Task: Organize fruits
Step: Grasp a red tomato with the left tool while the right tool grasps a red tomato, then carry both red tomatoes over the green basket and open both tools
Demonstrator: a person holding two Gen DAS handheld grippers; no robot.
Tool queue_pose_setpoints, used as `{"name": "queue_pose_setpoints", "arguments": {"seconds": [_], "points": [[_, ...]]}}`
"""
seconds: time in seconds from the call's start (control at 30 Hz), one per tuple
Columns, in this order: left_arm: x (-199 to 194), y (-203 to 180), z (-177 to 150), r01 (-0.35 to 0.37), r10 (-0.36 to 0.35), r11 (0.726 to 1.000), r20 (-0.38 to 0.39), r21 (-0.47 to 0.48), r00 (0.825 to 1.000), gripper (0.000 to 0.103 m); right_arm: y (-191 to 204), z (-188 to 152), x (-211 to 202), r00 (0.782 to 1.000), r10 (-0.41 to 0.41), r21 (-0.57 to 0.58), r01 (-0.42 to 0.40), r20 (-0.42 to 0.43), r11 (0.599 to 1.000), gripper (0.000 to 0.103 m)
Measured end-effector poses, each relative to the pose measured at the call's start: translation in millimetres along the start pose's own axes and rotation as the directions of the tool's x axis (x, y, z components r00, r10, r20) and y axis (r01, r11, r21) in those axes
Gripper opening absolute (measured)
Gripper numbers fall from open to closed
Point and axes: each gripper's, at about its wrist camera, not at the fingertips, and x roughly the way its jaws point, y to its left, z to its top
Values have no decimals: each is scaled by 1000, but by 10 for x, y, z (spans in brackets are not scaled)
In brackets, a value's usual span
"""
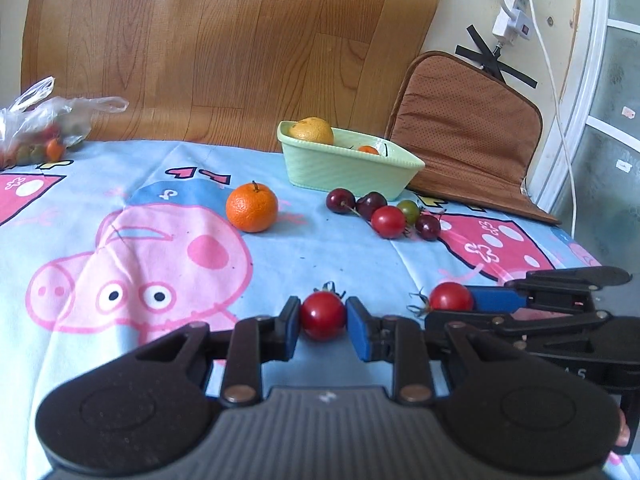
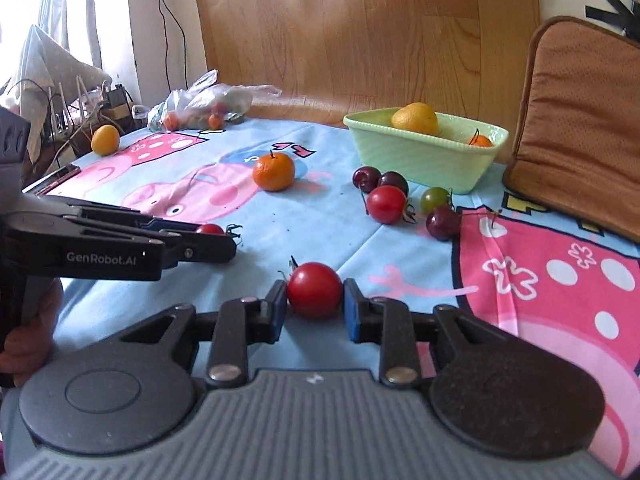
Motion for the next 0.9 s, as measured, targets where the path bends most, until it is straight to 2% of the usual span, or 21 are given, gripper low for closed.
{"name": "queue_pose_setpoints", "arguments": {"seconds": [0.37, 0.43, 0.53, 0.6, 0.73, 0.9], "points": [[-9, 41, 3, 14, -13, 1000, 4, -25, 1000, 25, -1, -13, -78, 999, -19, 13, 18, 51, 1000, 32], [-22, 50, 9, 15, -15, 999, 11, -31, 1000, 25, -21, -9, -82, 998, -13, 28, 11, 53, 1000, 32], [-30, 123, 68, 54, -53, 996, 11, -69, 999, 25, -102, 32, -72, 999, 23, 74, -26, 45, 997, 32], [-26, 167, 186, 90, -89, 992, 18, -92, 996, 25, -207, 107, -77, 997, 43, 113, -50, 59, 992, 32], [40, 143, 623, 98, -94, 994, 72, -57, 993, 25, -464, 382, -72, 991, -1, 141, -19, 135, 990, 32], [448, 80, 1210, 101, -100, 995, 85, -17, 991, 25, -852, 742, 139, 977, -53, 153, 21, 208, 988, 32]]}}
